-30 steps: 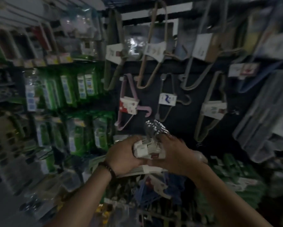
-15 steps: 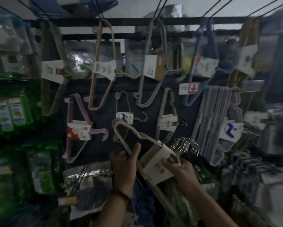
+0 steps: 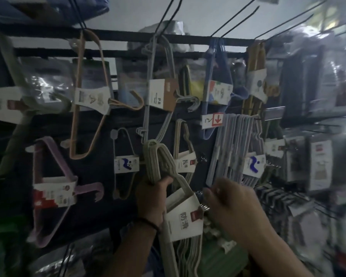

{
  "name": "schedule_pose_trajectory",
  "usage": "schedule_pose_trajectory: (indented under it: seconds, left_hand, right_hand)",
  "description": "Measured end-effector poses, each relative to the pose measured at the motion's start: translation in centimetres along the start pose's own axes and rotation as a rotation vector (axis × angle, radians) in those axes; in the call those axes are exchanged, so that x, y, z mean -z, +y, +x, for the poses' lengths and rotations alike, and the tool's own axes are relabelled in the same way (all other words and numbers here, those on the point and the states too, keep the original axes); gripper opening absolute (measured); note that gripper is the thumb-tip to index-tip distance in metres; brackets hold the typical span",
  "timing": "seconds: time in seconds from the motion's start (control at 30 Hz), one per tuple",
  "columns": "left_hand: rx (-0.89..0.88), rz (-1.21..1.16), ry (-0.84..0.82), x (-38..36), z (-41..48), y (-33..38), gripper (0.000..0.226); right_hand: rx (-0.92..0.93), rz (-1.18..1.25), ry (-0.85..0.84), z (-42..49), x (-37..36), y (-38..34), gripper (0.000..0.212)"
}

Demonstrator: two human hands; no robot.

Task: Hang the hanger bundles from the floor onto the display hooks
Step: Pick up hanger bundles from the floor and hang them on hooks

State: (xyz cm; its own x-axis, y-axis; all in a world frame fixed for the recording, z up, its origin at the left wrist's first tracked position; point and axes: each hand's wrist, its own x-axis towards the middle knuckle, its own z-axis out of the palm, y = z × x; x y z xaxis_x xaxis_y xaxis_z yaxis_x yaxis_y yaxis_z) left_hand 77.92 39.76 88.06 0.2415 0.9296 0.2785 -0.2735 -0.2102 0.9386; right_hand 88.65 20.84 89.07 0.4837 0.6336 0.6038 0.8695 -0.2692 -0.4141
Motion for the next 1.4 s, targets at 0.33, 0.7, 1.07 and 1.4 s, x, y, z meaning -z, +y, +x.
schedule_pose_trajectory:
  seconds: [0.33, 0.7, 1.07, 1.4]
  left_hand:
    - [-0.203, 0.085, -0.356, -3.5, -0.3, 0.4, 0.043]
    - [-0.588, 0.626, -0.105, -1.9, 5.5, 1.6, 0.035]
    - [-0.767, 0.787, -0.380, -1.1, 6.7, 4.5, 0.046]
    - [-0.604, 0.734, -0.268, -1.2, 6.0, 4.2, 0.038]
  right_hand:
    - [0.102, 0.066, -0.036, 5.6, -5.2, 1.4, 0.008]
    - [0.196, -0.098, 0.009, 10.7, -3.1, 9.2, 0.018]
    - [0.289, 0.012, 0.377, 12.7, -3.7, 9.9, 0.017]
    - [0.070, -0.046, 0.096, 17.4, -8.3, 9.4, 0.018]
